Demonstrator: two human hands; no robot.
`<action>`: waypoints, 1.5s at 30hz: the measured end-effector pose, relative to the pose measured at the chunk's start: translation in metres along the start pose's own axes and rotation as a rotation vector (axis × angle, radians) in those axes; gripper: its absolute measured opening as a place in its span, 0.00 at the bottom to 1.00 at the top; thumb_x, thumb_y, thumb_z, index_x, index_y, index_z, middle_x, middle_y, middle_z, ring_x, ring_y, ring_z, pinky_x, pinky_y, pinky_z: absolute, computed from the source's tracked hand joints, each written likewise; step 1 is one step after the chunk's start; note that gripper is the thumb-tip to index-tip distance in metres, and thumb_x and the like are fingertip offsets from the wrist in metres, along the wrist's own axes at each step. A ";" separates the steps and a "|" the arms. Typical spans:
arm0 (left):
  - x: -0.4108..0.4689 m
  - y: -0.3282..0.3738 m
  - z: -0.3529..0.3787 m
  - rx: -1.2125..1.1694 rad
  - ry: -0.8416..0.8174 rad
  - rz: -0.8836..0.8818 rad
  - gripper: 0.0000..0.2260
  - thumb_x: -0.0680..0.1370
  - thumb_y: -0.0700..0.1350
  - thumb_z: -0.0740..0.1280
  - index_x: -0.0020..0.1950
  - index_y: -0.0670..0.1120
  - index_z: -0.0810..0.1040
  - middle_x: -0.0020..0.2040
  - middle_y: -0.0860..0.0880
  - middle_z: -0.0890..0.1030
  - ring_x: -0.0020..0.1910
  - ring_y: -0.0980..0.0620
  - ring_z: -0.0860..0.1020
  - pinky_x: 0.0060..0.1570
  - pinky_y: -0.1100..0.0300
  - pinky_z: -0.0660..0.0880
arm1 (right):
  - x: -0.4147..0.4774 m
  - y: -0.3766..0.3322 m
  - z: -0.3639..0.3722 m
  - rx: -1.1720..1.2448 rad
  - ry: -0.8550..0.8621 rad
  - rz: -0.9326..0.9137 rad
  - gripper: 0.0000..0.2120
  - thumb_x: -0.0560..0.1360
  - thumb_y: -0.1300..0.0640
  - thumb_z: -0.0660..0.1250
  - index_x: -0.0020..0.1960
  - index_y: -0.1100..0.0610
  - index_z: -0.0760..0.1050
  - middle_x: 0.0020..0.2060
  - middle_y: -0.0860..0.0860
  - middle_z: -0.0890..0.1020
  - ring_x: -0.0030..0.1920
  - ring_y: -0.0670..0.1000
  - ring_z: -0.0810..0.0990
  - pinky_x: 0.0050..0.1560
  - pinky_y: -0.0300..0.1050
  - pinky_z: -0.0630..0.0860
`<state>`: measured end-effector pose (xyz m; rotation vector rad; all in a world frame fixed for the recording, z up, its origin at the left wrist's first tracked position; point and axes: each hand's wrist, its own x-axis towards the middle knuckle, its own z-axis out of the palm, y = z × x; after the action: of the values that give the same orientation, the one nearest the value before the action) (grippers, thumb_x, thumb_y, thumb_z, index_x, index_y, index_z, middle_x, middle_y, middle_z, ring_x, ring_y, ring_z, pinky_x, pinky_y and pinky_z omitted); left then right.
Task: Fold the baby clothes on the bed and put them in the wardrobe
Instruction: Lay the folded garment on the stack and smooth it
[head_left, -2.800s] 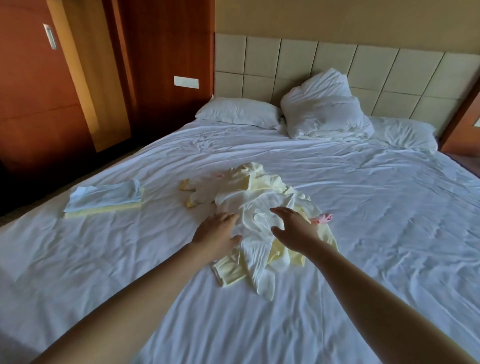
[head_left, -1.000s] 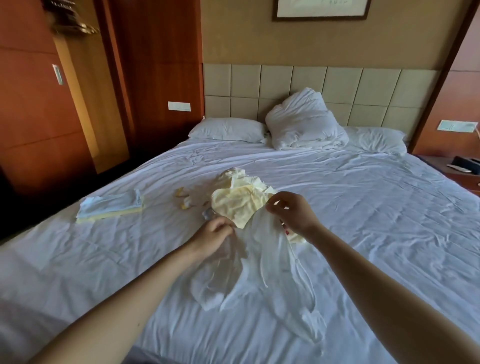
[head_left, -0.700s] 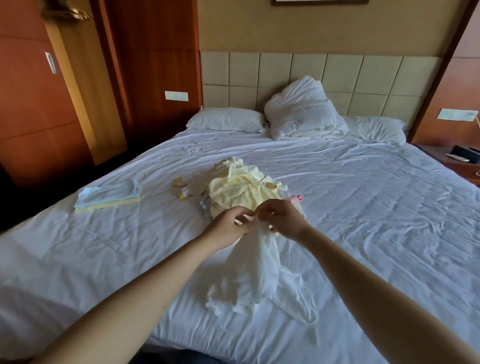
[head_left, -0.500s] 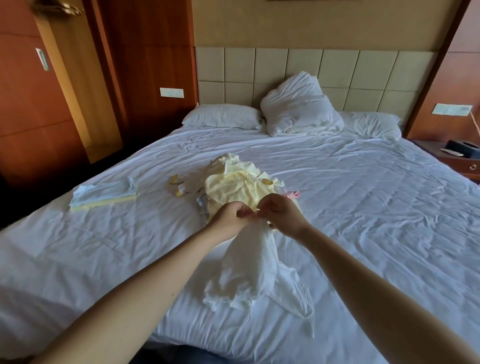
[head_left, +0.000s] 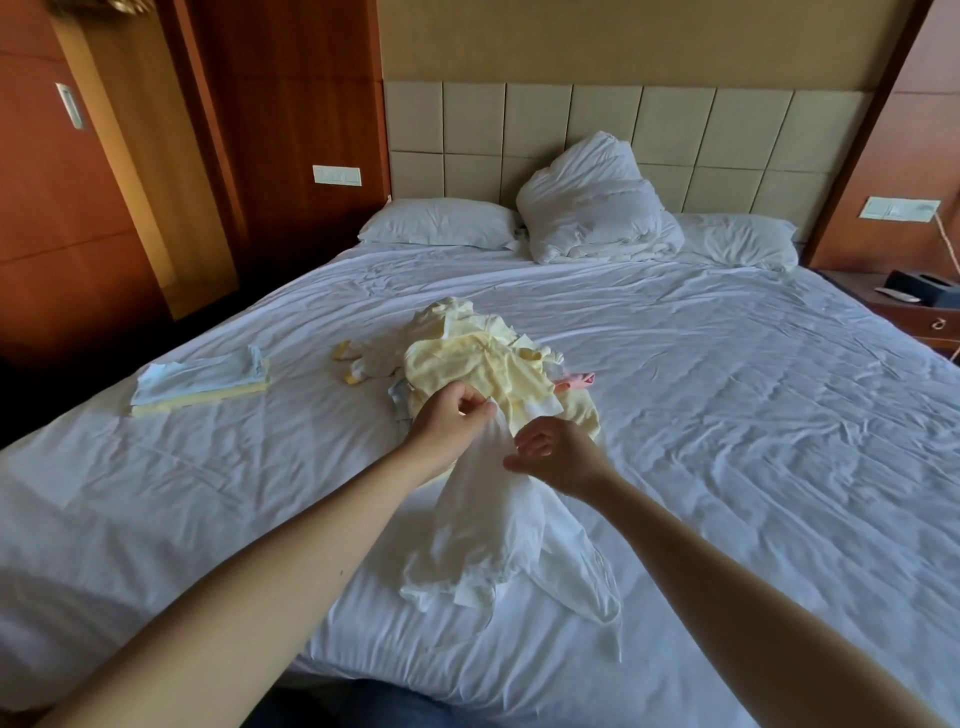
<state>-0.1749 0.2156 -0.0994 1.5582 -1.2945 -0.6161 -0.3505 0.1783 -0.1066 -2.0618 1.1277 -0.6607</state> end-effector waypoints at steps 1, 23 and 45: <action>0.000 0.001 -0.001 -0.003 0.008 -0.010 0.07 0.78 0.47 0.68 0.42 0.51 0.73 0.38 0.54 0.75 0.37 0.54 0.73 0.43 0.55 0.70 | -0.001 0.001 0.001 -0.019 -0.017 0.001 0.11 0.66 0.55 0.79 0.41 0.48 0.77 0.39 0.45 0.82 0.45 0.48 0.82 0.54 0.47 0.79; 0.014 0.052 -0.019 0.036 0.352 0.407 0.07 0.81 0.48 0.61 0.47 0.47 0.66 0.32 0.54 0.70 0.31 0.57 0.69 0.37 0.52 0.67 | 0.022 -0.042 -0.075 0.175 0.234 -0.252 0.11 0.74 0.65 0.70 0.38 0.52 0.75 0.34 0.48 0.80 0.37 0.48 0.78 0.43 0.44 0.78; -0.121 -0.102 0.032 0.431 -0.261 0.143 0.08 0.81 0.52 0.63 0.44 0.50 0.70 0.40 0.55 0.76 0.39 0.57 0.75 0.39 0.58 0.72 | -0.087 0.110 0.026 -0.239 -0.123 -0.004 0.09 0.73 0.54 0.70 0.38 0.40 0.77 0.41 0.36 0.80 0.46 0.36 0.79 0.49 0.34 0.74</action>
<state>-0.1949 0.3120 -0.2273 1.7470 -1.8116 -0.4800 -0.4315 0.2191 -0.2166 -2.2711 1.1785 -0.4106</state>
